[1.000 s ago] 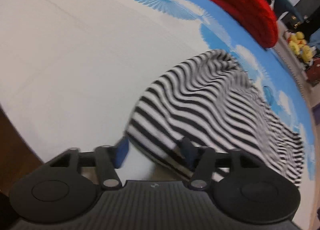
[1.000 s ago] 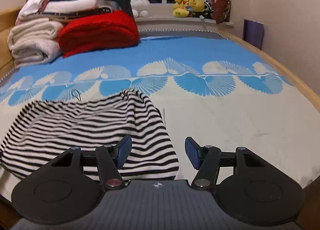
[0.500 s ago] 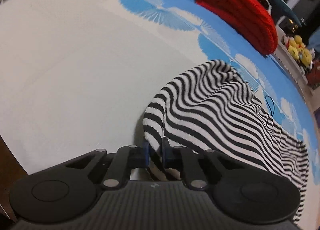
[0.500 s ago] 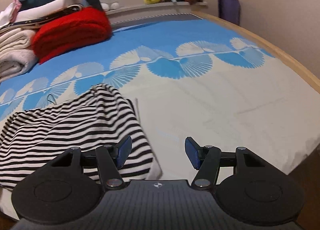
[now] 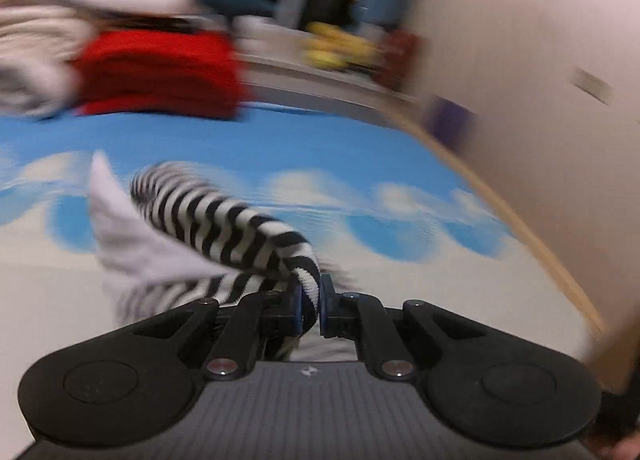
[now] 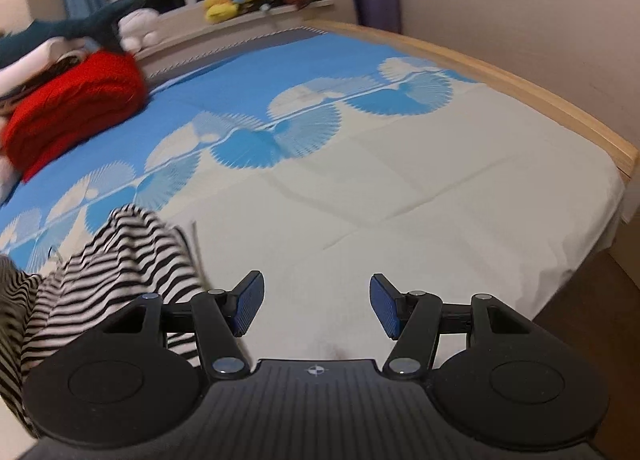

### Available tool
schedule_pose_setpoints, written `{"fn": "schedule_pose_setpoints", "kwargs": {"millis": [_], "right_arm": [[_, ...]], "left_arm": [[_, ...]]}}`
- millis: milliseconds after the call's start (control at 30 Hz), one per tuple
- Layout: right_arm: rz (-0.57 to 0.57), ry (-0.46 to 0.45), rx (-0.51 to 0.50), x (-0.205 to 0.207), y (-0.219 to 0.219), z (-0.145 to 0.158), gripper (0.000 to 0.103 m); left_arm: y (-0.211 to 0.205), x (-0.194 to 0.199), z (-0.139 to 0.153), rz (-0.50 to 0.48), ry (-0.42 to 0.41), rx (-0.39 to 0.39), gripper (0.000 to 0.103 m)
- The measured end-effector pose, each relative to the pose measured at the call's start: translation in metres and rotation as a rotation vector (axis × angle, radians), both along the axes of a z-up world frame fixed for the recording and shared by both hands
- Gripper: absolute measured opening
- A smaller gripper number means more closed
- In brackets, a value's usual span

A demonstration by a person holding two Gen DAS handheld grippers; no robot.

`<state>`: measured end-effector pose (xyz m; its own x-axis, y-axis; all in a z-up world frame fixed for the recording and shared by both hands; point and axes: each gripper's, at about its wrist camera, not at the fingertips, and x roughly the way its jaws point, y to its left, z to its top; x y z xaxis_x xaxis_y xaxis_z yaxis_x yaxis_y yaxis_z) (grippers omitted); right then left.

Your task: Fold small clothes

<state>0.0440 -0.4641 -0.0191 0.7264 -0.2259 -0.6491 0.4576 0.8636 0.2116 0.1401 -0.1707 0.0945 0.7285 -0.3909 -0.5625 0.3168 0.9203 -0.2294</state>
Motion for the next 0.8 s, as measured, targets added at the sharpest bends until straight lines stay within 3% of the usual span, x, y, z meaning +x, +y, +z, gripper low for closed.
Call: {"fn": "schedule_pose_setpoints", "kwargs": {"millis": [67, 133, 167, 233, 367, 567, 700, 800], "right_arm": [[-0.041, -0.021, 0.023, -0.004, -0.009, 0.002, 0.06], [-0.083, -0.044, 0.045, -0.008, -0.017, 0.004, 0.06], [-0.106, -0.056, 0.058, -0.01, -0.02, 0.005, 0.06], [-0.125, -0.071, 0.089, -0.011, -0.026, 0.005, 0.06], [-0.117, -0.081, 0.154, -0.009, -0.032, 0.002, 0.06], [-0.062, -0.077, 0.253, 0.007, -0.025, 0.002, 0.06], [0.039, -0.046, 0.191, 0.025, 0.003, 0.005, 0.059], [0.16, -0.011, 0.16, 0.045, 0.021, 0.002, 0.035]], "left_arm": [[-0.054, -0.005, -0.015, -0.134, 0.022, 0.008, 0.008], [-0.099, -0.004, -0.04, -0.281, 0.122, 0.052, 0.017], [-0.114, -0.002, -0.051, -0.32, 0.165, 0.093, 0.018], [-0.12, 0.0, -0.059, -0.327, 0.176, 0.153, 0.019], [-0.071, 0.001, -0.04, -0.337, 0.129, 0.093, 0.029], [0.02, 0.003, -0.026, -0.315, 0.059, 0.255, 0.029], [0.072, 0.013, -0.038, -0.284, 0.027, 0.319, 0.03], [0.104, 0.023, -0.053, -0.208, 0.03, 0.26, 0.03]]}}
